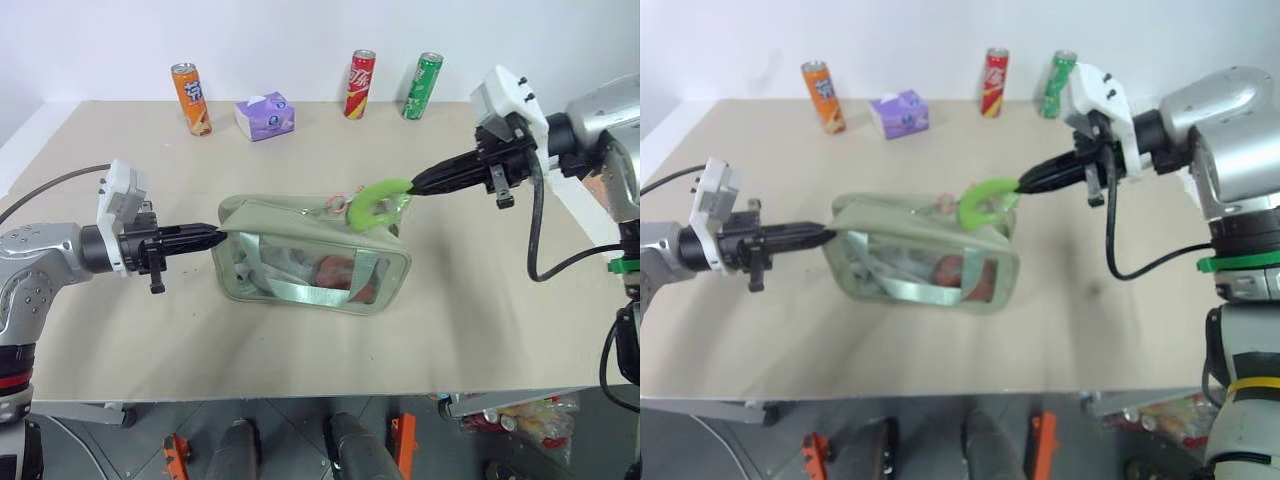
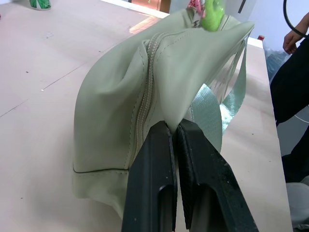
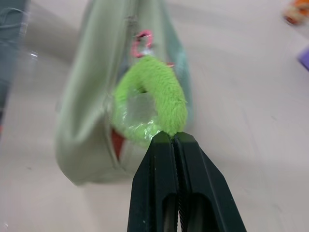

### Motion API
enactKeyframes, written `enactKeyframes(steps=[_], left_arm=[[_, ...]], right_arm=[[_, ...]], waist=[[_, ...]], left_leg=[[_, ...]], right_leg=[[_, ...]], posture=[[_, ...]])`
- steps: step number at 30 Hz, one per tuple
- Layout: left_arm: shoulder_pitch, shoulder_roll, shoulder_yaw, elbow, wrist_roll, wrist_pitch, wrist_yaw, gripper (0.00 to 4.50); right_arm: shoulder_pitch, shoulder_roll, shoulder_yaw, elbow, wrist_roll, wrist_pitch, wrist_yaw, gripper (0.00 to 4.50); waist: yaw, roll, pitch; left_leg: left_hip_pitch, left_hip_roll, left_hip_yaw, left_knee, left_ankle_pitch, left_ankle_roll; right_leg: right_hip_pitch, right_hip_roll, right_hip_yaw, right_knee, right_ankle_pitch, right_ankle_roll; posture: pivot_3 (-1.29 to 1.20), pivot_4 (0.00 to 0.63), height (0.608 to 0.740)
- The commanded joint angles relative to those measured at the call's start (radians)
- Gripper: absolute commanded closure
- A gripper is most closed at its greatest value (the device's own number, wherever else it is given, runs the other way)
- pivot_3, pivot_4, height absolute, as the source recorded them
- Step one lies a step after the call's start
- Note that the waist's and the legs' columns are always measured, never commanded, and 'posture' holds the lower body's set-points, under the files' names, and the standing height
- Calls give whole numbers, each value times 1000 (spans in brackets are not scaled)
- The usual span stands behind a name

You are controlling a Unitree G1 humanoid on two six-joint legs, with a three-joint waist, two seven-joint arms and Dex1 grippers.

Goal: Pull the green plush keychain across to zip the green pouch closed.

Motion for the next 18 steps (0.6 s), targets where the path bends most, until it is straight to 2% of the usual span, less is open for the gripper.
enactKeyframes(steps=[1,5,8,14,18], left_arm=[[-22,-4,1,5,4,-20,-12,4500],[-30,-11,-8,14,8,-28,-15,4500],[-33,-16,-10,17,8,-29,-13,4500],[-34,-11,-12,19,14,-29,-25,4500],[-40,-5,-12,23,16,-25,-32,4500]], right_arm=[[-127,-9,-65,97,-45,-35,-16,4482],[-209,12,-95,169,-34,5,-15,4482],[-170,-13,-98,144,-44,-25,20,4482],[135,-164,-80,-10,-47,-147,57,4482],[298,-215,-83,-117,-80,-196,46,4482]], waist=[[-1,0,0],[0,0,0],[1,0,0],[4,1,0],[-1,1,0]], left_leg=[[0,0,0,0,0,0],[0,0,0,0,0,0],[0,0,0,0,0,0],[-1,-1,0,0,0,-1],[0,-2,1,-1,0,0]], right_leg=[[0,0,0,0,0,0],[0,0,0,0,0,0],[0,0,0,0,0,0],[1,-1,0,0,-2,1],[1,-1,1,0,-2,3]], posture=[[0,150,740],[0,150,740],[0,150,740],[0,150,740],[0,150,740]])
